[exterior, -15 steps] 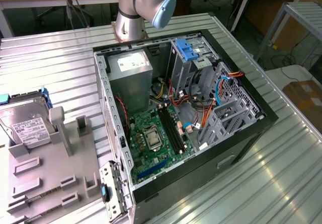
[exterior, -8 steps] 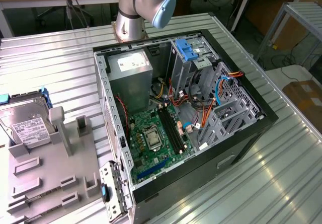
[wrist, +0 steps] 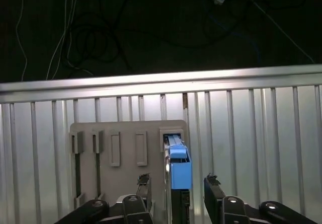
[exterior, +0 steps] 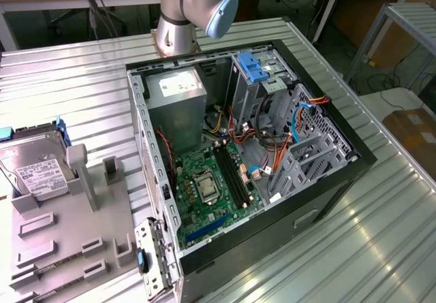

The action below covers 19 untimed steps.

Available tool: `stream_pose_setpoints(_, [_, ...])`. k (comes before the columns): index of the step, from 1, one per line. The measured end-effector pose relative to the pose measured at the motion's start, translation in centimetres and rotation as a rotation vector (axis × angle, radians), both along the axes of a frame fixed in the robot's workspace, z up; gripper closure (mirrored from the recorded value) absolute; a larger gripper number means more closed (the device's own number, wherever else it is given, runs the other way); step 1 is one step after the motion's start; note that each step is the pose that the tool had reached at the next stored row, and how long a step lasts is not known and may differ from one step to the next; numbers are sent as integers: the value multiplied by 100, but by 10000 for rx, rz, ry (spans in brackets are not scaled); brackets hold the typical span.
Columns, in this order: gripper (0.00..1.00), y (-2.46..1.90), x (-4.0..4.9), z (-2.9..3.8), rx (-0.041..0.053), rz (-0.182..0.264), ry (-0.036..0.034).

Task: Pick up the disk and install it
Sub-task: 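Pick up the disk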

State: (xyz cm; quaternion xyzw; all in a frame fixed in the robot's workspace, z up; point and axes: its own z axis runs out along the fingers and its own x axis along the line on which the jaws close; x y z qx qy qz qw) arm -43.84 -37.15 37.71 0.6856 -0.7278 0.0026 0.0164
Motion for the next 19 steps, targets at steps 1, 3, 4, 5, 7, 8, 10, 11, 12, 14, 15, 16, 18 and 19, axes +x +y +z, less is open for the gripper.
stream_pose_setpoints(1, [46,-1,0,-10,0,5,-28])
stream_pose_setpoints(3, [46,-5,0,-40,0,7,-120])
stream_pose_setpoints(4, [46,-5,0,-52,0,6,-147])
stream_pose_setpoints(5, [46,-6,0,-84,1,6,-157])
stream_pose_setpoints(7, [46,-6,0,-145,0,6,-156])
stream_pose_setpoints(8, [46,-6,0,-185,0,2,-157])
stream_pose_setpoints(10, [46,-3,0,-239,1,-8,-159])
stream_pose_setpoints(11, [46,0,0,-257,0,-13,-157])
stream_pose_setpoints(12, [46,7,-1,-286,0,-16,-157])
stream_pose_setpoints(14, [46,21,0,-359,0,-15,-158])
stream_pose_setpoints(15, [46,22,1,-385,0,-15,-165])
stream_pose_setpoints(16, [46,22,0,-405,0,-16,-191])
stream_pose_setpoints(18, [46,20,0,-442,-9,-16,-291])
stream_pose_setpoints(19, [46,19,-1,-460,-10,-17,-296])
